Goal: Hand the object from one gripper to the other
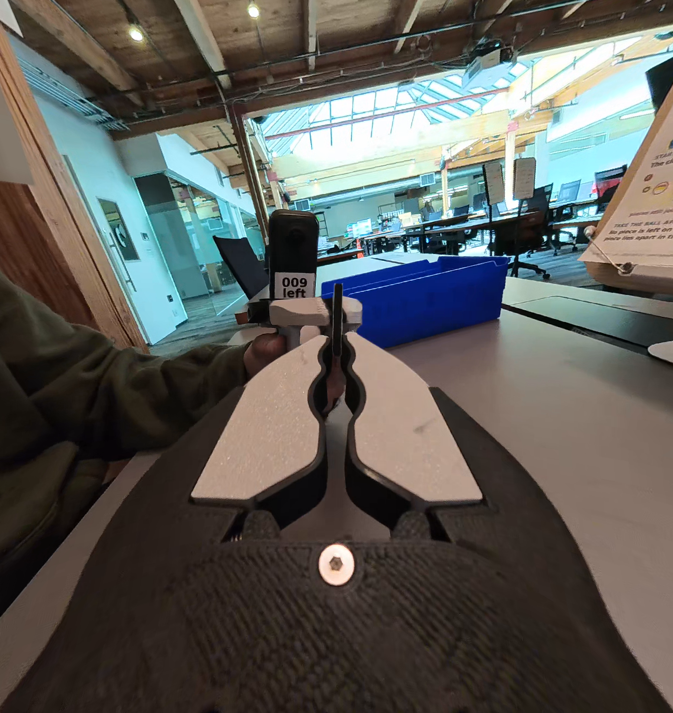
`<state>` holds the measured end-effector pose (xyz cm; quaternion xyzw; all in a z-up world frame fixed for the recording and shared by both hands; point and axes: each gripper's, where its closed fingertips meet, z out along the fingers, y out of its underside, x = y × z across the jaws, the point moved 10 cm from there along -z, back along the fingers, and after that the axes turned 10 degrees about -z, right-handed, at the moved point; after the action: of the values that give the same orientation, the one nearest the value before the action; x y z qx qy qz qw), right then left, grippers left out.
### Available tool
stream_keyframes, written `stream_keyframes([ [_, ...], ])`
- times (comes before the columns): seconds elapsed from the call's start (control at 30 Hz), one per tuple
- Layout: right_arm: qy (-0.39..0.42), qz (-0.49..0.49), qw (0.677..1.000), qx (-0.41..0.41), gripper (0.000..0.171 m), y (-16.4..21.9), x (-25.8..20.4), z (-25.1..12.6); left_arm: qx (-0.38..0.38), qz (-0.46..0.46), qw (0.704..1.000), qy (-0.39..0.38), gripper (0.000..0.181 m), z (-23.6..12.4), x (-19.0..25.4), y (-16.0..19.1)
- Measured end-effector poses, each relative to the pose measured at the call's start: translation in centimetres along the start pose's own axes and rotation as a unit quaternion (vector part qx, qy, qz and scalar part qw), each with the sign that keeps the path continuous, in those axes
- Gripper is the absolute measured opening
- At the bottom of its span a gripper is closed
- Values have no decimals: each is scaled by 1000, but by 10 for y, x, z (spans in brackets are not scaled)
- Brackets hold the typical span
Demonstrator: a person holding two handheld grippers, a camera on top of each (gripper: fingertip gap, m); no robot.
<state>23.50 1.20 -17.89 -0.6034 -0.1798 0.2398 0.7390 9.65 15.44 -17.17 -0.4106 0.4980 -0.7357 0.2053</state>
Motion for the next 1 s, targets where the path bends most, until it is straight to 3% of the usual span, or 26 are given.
stream_keyframes([
  [0.1,9,28,1000,-4,7,3,3,0,-2,-3,1000,-7,3,-2,-2,-1],
  [0.27,54,71,995,36,33,11,10,-2,98,-73,992,-36,3,-14,-14,-6],
  [0.53,70,82,992,72,22,12,5,5,75,-46,996,-28,3,-9,-11,-1],
  [0.67,68,61,994,65,4,14,4,5,58,-37,997,-27,3,-4,-9,2],
  [0.93,71,1,997,26,4,6,4,-1,39,-20,999,-22,3,-2,-6,4],
  [1.0,76,15,996,49,24,7,3,1,39,-19,999,-16,3,-1,-5,3],
])
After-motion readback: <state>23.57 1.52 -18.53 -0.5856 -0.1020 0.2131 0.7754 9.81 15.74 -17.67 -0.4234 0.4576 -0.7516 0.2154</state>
